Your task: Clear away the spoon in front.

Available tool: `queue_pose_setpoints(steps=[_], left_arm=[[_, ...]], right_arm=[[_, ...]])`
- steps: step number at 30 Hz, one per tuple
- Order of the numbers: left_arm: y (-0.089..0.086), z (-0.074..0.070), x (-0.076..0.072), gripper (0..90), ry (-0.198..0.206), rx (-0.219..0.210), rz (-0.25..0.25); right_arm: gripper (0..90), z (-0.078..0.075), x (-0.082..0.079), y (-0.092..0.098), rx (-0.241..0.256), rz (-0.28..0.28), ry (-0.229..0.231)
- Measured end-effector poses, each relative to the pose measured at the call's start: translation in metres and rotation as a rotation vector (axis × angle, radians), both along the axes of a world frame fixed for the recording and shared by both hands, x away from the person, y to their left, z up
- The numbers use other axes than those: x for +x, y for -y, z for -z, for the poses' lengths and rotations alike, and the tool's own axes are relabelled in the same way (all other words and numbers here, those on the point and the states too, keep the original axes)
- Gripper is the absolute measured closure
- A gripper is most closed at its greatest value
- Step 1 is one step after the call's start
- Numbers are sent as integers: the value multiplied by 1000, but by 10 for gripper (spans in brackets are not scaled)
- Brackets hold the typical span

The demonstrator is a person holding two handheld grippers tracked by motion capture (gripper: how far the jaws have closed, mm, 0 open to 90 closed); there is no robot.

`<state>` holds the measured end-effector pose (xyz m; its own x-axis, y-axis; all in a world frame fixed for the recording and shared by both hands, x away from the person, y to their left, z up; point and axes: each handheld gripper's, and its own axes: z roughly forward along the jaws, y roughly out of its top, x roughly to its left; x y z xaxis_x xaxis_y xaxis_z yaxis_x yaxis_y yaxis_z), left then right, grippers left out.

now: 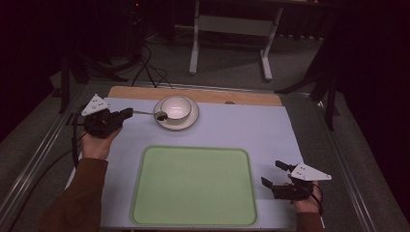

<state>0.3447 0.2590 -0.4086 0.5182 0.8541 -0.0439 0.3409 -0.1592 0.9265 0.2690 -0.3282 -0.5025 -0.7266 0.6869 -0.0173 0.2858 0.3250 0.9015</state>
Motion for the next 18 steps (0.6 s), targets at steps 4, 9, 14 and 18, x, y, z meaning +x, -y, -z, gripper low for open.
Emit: queue_pose_setpoints(steps=[4, 9, 14, 18], left_arm=[[-2, 2, -6, 891, -10, 15, 7], [-5, 6, -14, 891, -21, 15, 8], [-8, 12, -22, 890, -40, 16, 9], [-12, 16, -31, 890, -52, 9, 10]], right_arm=[[147, 0, 0, 0, 2, 0, 0], [147, 0, 0, 0, -1, -1, 0], [147, 0, 0, 0, -1, 0, -1], [147, 0, 0, 0, -1, -1, -1]])
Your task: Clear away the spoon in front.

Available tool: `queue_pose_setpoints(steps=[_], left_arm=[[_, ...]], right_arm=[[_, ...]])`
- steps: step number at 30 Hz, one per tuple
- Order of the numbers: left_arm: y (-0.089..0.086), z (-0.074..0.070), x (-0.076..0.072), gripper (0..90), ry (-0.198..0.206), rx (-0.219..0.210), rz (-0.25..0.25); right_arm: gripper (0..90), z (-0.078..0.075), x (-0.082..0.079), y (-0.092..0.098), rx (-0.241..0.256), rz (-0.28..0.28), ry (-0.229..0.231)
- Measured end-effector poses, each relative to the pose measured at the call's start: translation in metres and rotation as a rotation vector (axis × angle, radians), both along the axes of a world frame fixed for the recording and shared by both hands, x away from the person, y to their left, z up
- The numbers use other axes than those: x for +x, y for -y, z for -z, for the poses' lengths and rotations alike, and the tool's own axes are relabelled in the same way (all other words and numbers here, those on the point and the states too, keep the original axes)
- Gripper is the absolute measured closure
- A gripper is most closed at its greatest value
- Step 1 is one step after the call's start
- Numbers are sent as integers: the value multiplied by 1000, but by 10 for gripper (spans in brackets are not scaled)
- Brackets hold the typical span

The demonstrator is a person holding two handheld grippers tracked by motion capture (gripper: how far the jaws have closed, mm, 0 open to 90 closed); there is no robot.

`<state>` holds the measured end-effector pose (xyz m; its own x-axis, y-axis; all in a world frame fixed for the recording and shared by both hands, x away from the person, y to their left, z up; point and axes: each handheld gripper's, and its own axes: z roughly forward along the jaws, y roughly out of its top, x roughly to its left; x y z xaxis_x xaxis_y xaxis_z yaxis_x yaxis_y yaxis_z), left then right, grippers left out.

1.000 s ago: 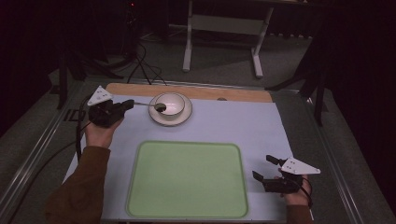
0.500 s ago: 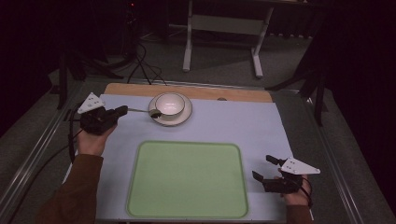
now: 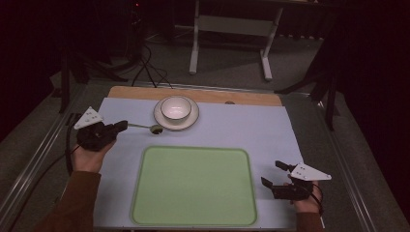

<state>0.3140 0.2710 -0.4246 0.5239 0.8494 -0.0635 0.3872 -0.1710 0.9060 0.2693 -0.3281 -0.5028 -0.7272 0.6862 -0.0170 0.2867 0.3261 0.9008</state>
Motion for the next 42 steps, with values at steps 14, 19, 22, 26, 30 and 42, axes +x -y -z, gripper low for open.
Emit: queue_pose_setpoints(steps=[14, 19, 22, 26, 30, 42], left_arm=[[-2, 12, -19, 886, -80, 28, 2], [1, 13, -9, 884, -124, 20, -4], [4, 12, -1, 879, -101, -4, -20], [12, 12, 12, 875, -54, -40, -28], [23, 13, 23, 880, -5, -73, -32], [48, 16, 47, 887, 50, -105, -48]], right_arm=[[147, 0, 0, 0, -5, 0, -2], [147, 0, 0, -1, -5, 1, -1], [147, 0, 0, -1, -6, 1, -3], [147, 0, 0, 0, -6, 1, -2], [147, 0, 0, 0, -5, 1, -2], [147, 0, 0, 0, -4, 1, -2]])
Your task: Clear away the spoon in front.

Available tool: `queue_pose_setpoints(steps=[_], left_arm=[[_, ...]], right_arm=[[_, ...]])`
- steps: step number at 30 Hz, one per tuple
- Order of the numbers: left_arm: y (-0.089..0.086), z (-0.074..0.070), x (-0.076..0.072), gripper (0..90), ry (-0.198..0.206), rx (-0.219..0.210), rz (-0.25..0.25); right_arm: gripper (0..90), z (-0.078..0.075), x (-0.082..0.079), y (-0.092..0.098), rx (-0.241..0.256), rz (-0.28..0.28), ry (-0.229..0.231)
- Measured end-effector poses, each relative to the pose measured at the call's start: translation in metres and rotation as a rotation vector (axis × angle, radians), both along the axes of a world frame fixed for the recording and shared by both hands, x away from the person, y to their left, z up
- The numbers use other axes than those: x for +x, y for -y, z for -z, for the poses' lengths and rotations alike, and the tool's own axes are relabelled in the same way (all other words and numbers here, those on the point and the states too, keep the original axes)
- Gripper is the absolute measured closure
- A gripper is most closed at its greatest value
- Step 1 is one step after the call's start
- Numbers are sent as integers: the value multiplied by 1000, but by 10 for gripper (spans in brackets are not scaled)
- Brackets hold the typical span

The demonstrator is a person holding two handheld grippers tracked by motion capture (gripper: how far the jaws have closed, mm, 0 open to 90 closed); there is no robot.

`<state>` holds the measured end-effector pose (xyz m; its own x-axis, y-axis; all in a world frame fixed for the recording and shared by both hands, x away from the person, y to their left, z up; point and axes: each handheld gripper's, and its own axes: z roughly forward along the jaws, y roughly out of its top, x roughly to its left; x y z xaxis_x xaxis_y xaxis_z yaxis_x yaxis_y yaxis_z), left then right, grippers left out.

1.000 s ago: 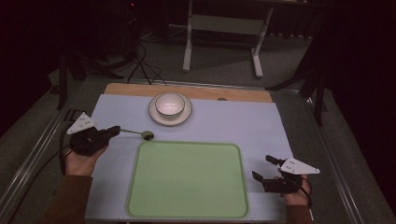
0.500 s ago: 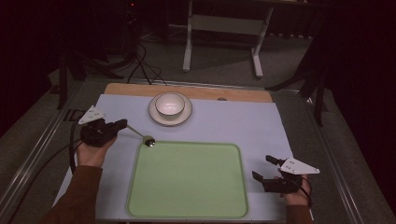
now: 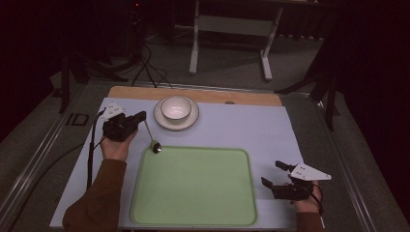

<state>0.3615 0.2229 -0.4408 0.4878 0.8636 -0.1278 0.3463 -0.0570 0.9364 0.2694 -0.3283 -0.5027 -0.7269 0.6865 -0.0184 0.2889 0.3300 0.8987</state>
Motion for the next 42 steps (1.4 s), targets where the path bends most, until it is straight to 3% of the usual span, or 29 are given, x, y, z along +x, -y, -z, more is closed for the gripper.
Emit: queue_pose_setpoints(steps=[18, 42], left_arm=[[-5, -15, -16, 892, 16, 20, 46], [-13, -26, -44, 891, -20, 47, 109]], right_arm=[[147, 0, 0, 0, -1, -1, -1], [145, 0, 0, 0, 3, 0, 2]])
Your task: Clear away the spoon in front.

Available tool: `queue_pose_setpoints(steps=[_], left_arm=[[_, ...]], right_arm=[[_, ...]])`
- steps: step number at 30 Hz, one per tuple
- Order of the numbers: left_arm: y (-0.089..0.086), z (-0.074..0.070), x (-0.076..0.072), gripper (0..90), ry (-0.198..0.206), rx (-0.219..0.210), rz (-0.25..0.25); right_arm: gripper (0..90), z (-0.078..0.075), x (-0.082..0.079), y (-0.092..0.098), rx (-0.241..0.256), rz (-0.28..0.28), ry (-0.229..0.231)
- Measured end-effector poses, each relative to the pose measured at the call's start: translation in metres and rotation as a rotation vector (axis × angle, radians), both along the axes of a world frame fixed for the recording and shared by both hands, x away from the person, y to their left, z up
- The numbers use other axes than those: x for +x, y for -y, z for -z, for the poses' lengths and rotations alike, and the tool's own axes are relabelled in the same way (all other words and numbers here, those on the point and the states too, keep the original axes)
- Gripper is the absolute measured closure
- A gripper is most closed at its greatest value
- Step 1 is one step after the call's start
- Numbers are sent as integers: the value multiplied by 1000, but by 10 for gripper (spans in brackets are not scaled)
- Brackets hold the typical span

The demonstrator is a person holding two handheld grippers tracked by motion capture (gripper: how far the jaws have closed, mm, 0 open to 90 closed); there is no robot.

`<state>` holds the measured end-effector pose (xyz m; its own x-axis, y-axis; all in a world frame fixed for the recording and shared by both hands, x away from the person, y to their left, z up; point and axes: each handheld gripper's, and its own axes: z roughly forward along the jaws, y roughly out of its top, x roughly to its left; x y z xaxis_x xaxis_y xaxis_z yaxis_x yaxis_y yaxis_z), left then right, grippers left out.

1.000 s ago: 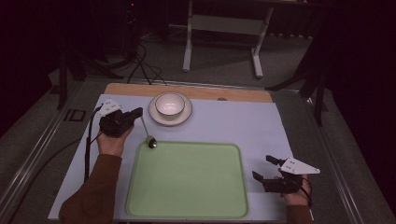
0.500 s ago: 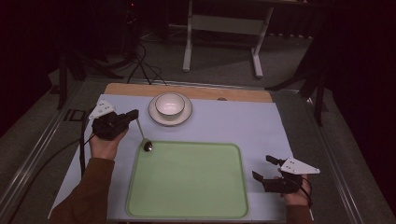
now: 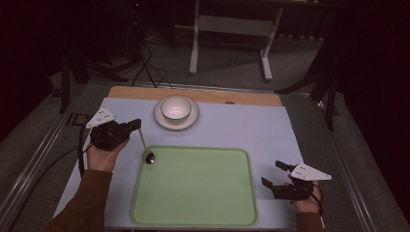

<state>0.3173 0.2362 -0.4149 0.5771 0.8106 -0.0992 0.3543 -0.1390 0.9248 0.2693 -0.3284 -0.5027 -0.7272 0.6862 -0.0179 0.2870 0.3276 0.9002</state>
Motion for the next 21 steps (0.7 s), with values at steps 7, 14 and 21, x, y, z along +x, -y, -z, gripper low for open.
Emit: queue_pose_setpoints(steps=[7, 14, 21], left_arm=[[-1, 3, -6, 891, -29, 3, 22], [-2, 8, -12, 889, -67, 9, 52], [-3, 17, -12, 886, -95, 7, 56]], right_arm=[[146, 0, 0, 0, 0, -1, -1], [145, 0, 0, 0, -1, 1, -1], [145, 0, 0, 0, -1, 2, -1]])
